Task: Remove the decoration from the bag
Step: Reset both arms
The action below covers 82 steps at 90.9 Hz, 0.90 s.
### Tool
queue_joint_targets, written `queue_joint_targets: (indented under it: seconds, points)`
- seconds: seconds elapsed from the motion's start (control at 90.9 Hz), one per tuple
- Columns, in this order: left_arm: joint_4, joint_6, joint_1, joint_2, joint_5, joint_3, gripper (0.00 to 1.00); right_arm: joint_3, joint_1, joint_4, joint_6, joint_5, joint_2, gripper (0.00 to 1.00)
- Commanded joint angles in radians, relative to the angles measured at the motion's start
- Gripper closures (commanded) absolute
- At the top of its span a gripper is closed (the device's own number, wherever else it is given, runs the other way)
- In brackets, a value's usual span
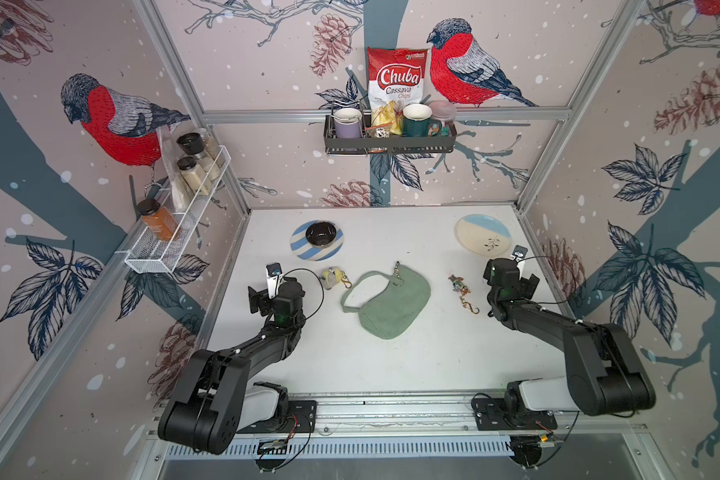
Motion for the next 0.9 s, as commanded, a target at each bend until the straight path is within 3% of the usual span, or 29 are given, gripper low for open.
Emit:
queue_joint_targets:
  seconds: [0.0,0.11,0.198,0.286,0.341,0.396,0.484,0.572,0.891]
  points:
    - [0.239,0.016,0.029,0.068,0.164,-0.004,0.03,-0.017,-0.019,0.162,-0.007,-0.071,0.025,0.0]
    - [0.337,0.034,0.048,0.209,0.256,0.019,0.04,-0.042,-0.021,0.271,-0.04,-0.131,0.078,0.0]
    - [0.429,0.06,0.048,0.283,0.295,0.009,0.02,-0.056,-0.035,0.25,-0.027,-0.175,0.055,0.0]
    - [0.204,0.027,0.056,0.252,0.268,0.098,0.01,-0.103,-0.055,0.317,-0.036,-0.272,0.067,0.0]
    - [0.188,-0.006,0.096,0.254,0.307,0.111,0.02,-0.15,-0.063,0.51,-0.05,-0.286,0.12,0.0]
    - [0.209,-0.027,0.115,0.252,0.329,0.095,0.01,-0.115,-0.07,0.367,-0.026,-0.292,0.078,0.0]
    - [0.216,-0.026,0.114,0.249,0.331,0.089,0.01,-0.146,-0.073,0.464,-0.035,-0.293,0.099,0.0]
    - [0.206,-0.021,0.113,0.25,0.337,0.095,0.01,-0.124,-0.076,0.379,-0.021,-0.3,0.075,0.0]
    - [0.198,-0.016,0.113,0.25,0.351,0.1,0.01,-0.125,-0.076,0.39,-0.024,-0.301,0.079,0.0]
